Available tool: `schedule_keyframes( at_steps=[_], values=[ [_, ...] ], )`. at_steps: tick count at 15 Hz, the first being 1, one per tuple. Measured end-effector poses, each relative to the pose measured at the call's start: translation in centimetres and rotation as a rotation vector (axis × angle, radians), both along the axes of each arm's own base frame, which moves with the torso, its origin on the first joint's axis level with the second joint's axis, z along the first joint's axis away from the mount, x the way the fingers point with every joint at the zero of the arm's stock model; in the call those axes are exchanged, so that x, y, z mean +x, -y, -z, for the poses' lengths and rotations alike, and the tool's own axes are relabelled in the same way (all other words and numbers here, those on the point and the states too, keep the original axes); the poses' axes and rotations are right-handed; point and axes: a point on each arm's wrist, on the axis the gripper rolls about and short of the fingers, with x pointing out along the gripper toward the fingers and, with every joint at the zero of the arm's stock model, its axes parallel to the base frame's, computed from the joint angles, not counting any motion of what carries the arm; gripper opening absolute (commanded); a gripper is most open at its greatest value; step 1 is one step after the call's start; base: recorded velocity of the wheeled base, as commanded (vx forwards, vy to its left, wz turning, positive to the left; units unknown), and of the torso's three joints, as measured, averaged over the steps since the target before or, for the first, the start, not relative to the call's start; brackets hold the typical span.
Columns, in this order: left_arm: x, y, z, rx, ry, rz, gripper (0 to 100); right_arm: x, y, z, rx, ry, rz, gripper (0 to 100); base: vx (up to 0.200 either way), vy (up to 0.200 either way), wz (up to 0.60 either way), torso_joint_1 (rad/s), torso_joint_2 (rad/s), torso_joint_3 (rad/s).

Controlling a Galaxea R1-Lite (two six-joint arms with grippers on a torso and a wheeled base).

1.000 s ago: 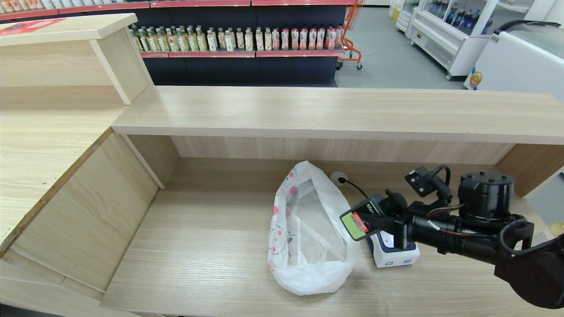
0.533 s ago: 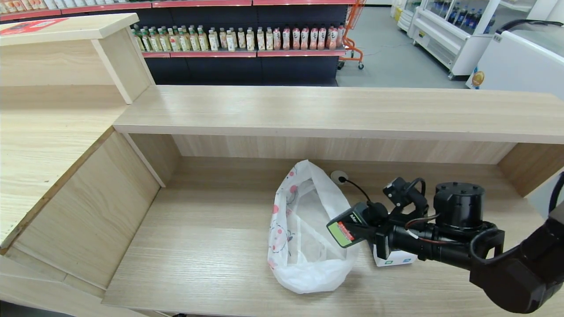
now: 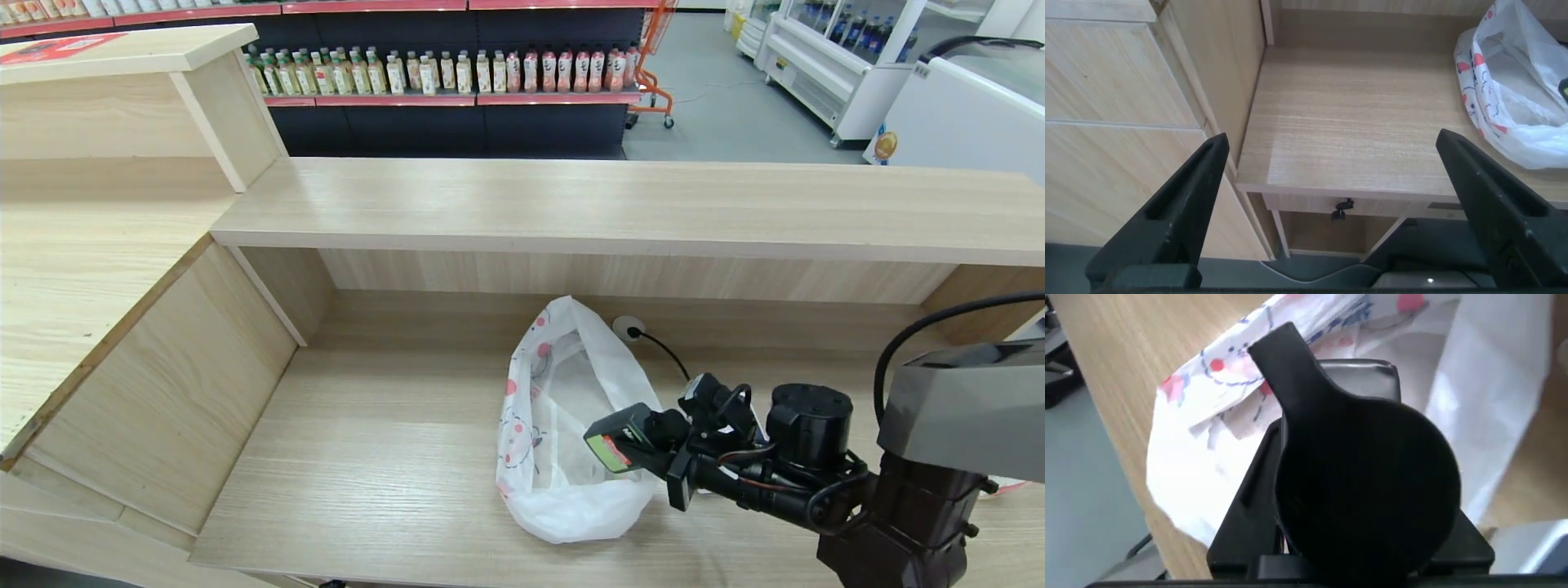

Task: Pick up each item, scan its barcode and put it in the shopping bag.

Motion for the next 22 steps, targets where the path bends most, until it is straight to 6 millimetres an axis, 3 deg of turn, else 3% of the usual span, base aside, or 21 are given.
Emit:
schedule_keyframes(
  at_steps=[1, 2, 8, 12, 15, 17, 20, 22],
  values=[
    [0.0, 0.0, 0.0, 0.000, 0.000, 0.000, 100, -0.3, -0.3, 0.5, -0.009, -0.018, -0.011, 0, 0.000, 0.000, 0.00, 0.000, 0.00, 0.000],
    [0.0, 0.0, 0.0, 0.000, 0.000, 0.000, 100, -0.4, -0.4, 0.8, -0.014, -0.027, -0.013, 100, 0.000, 0.000, 0.00, 0.000, 0.00, 0.000],
    [0.0, 0.0, 0.0, 0.000, 0.000, 0.000, 100, -0.8, -0.5, 0.8, -0.031, -0.032, -0.021, 100, 0.000, 0.000, 0.00, 0.000, 0.00, 0.000],
    [0.0, 0.0, 0.0, 0.000, 0.000, 0.000, 100, -2.3, 0.4, -4.1, -0.009, -0.005, -0.014, 100, 0.000, 0.000, 0.00, 0.000, 0.00, 0.000],
    [0.0, 0.0, 0.0, 0.000, 0.000, 0.000, 100, -5.3, 2.9, -9.4, -0.002, -0.022, 0.065, 100, 0.000, 0.000, 0.00, 0.000, 0.00, 0.000],
    [0.0, 0.0, 0.0, 0.000, 0.000, 0.000, 100, -8.1, 5.5, -11.9, -0.026, -0.061, 0.220, 100, 0.000, 0.000, 0.00, 0.000, 0.00, 0.000],
    [0.0, 0.0, 0.0, 0.000, 0.000, 0.000, 100, -11.7, 10.1, -13.8, -0.047, -0.103, 0.538, 100, 0.000, 0.000, 0.00, 0.000, 0.00, 0.000],
    [0.0, 0.0, 0.0, 0.000, 0.000, 0.000, 100, -13.4, 11.8, -14.1, -0.034, -0.096, 0.662, 100, 0.000, 0.000, 0.00, 0.000, 0.00, 0.000]
  ],
)
